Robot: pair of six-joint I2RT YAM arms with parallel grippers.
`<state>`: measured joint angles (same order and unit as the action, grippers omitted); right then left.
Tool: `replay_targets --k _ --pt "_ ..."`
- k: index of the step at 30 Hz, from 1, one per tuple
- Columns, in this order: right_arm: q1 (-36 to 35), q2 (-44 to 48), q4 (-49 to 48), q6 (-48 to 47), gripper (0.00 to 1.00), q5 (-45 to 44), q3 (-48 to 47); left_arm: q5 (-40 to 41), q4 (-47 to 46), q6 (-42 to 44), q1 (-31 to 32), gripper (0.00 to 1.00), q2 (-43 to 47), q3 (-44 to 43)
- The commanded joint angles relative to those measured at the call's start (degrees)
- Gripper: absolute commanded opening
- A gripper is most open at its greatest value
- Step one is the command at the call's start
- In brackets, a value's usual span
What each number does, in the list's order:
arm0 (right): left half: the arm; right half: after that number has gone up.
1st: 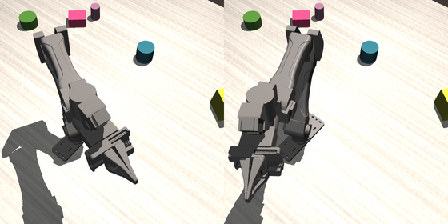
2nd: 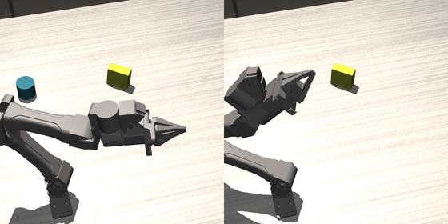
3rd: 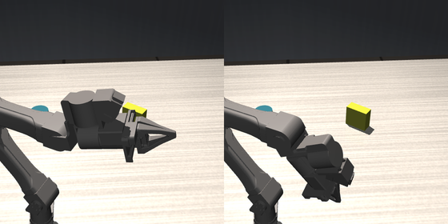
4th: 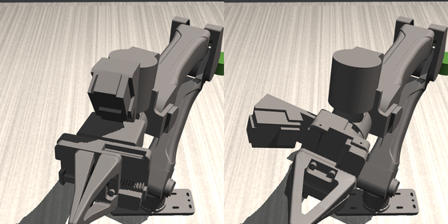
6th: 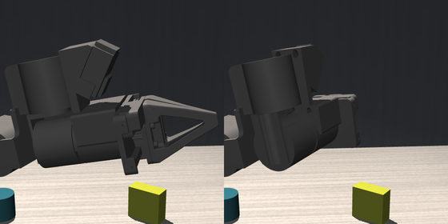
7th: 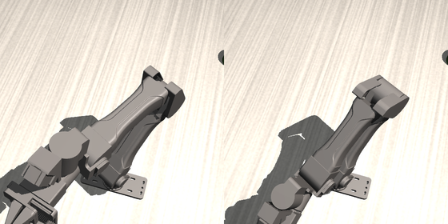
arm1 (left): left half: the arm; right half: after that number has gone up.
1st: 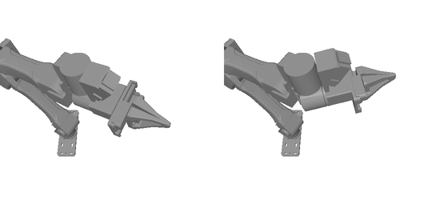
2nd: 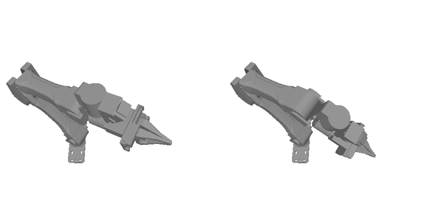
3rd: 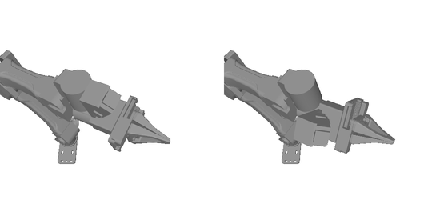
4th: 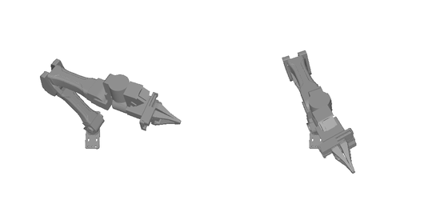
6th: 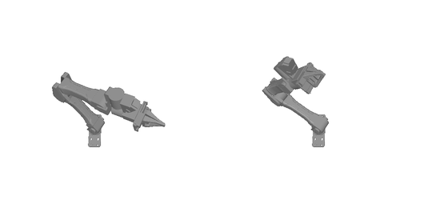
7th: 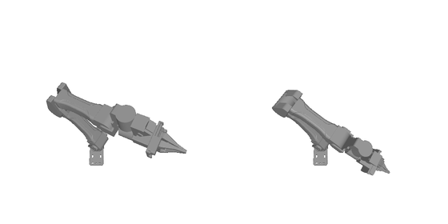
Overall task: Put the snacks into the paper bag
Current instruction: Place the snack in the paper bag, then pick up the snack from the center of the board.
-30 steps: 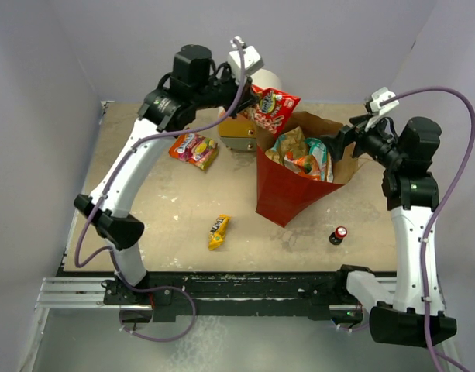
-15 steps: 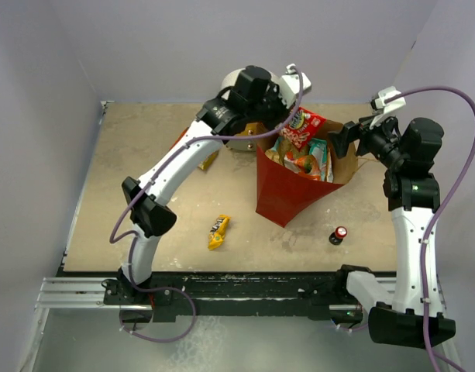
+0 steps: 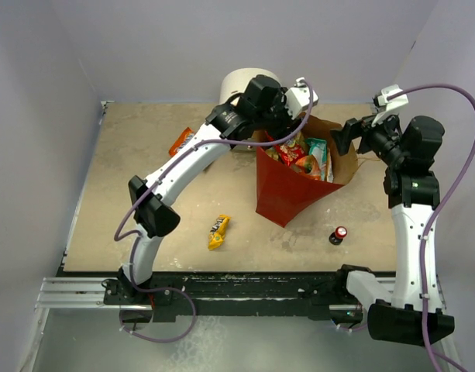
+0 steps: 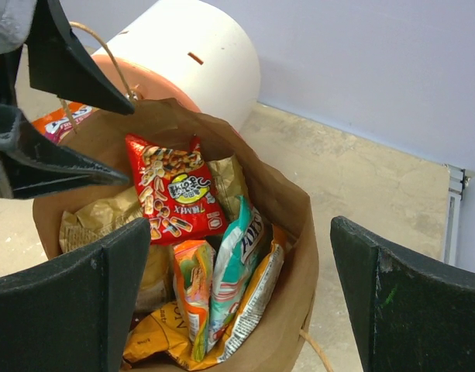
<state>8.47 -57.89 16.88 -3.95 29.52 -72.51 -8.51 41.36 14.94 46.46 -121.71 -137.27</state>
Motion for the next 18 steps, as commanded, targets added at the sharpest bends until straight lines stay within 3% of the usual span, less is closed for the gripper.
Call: replay_targets --k 1,9,18 --pt "0.45 0.62 -3.39 1.13 1.0 1.51 -1.14 -1.66 -1.42 1.9 -0.23 0.74 8.39 1.33" --pt "0.5 1.33 -3.32 0.33 1.0 2.75 -0.24 -0.56 -2.17 3.26 -3.77 0.85 21.62 13.88" --pt "0.48 -0.37 -2.98 0.1 0.99 8.15 -1.06 -10.17 -6.09 0.3 -24.79 0.87 35.03 36.82"
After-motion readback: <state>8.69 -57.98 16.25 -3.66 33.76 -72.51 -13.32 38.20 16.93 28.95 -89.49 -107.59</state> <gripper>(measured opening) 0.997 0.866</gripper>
